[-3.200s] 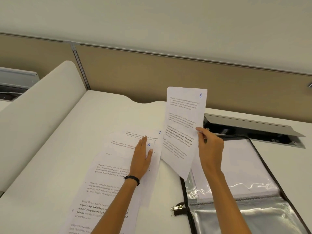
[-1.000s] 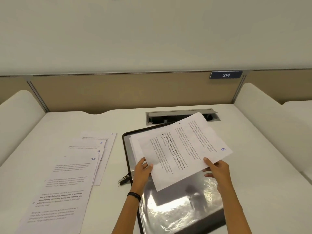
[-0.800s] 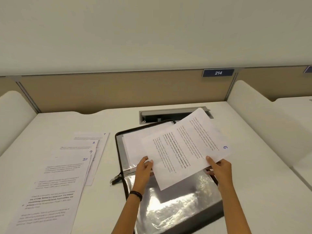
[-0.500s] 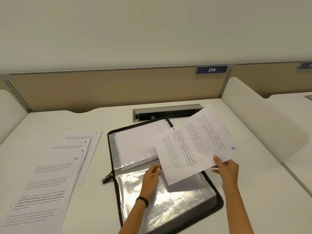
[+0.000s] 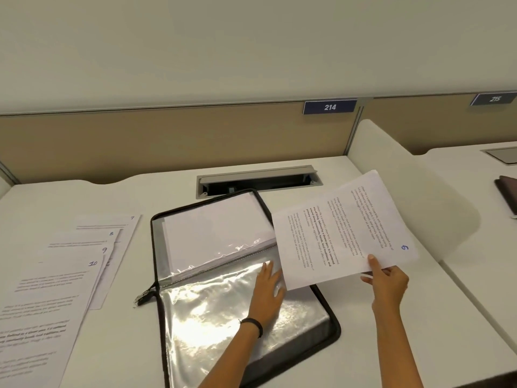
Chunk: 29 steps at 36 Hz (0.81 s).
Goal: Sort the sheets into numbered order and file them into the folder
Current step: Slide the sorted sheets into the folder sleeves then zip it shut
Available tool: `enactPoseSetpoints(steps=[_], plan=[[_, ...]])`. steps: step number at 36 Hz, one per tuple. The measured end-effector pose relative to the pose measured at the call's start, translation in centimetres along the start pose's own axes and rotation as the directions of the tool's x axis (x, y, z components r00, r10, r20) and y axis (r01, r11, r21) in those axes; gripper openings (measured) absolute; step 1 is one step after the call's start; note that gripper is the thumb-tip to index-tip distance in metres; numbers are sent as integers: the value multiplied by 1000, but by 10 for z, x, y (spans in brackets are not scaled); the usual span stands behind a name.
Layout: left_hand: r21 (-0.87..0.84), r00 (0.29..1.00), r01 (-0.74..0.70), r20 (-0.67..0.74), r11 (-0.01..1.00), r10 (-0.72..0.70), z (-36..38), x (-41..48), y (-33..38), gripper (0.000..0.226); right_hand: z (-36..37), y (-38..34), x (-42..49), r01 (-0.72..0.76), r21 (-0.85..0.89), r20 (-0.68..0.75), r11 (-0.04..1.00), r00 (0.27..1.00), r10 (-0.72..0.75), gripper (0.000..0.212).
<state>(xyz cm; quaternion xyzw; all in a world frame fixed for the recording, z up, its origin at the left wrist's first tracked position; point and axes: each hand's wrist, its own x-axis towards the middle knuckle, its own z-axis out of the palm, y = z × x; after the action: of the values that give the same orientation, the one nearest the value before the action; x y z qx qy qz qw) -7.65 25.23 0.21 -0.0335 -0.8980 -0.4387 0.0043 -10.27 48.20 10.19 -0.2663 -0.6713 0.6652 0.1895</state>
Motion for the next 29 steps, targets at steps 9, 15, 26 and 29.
enactPoseSetpoints(steps=[9,15,26,29], plan=[[249,997,75,0,966,-77,28,15,6,83,-16,10,26,-13,11,-5,1000,1000,14,24],[366,995,75,39,928,-96,33,17,4,82,-21,15,38,-29,-13,1,999,1000,29,26],[456,995,88,8,886,-103,39,16,-2,73,-26,15,45,4,6,-29,1000,1000,-4,37],[351,999,37,-21,936,-32,41,15,-3,88,-28,16,47,22,21,-58,1000,998,-20,39]])
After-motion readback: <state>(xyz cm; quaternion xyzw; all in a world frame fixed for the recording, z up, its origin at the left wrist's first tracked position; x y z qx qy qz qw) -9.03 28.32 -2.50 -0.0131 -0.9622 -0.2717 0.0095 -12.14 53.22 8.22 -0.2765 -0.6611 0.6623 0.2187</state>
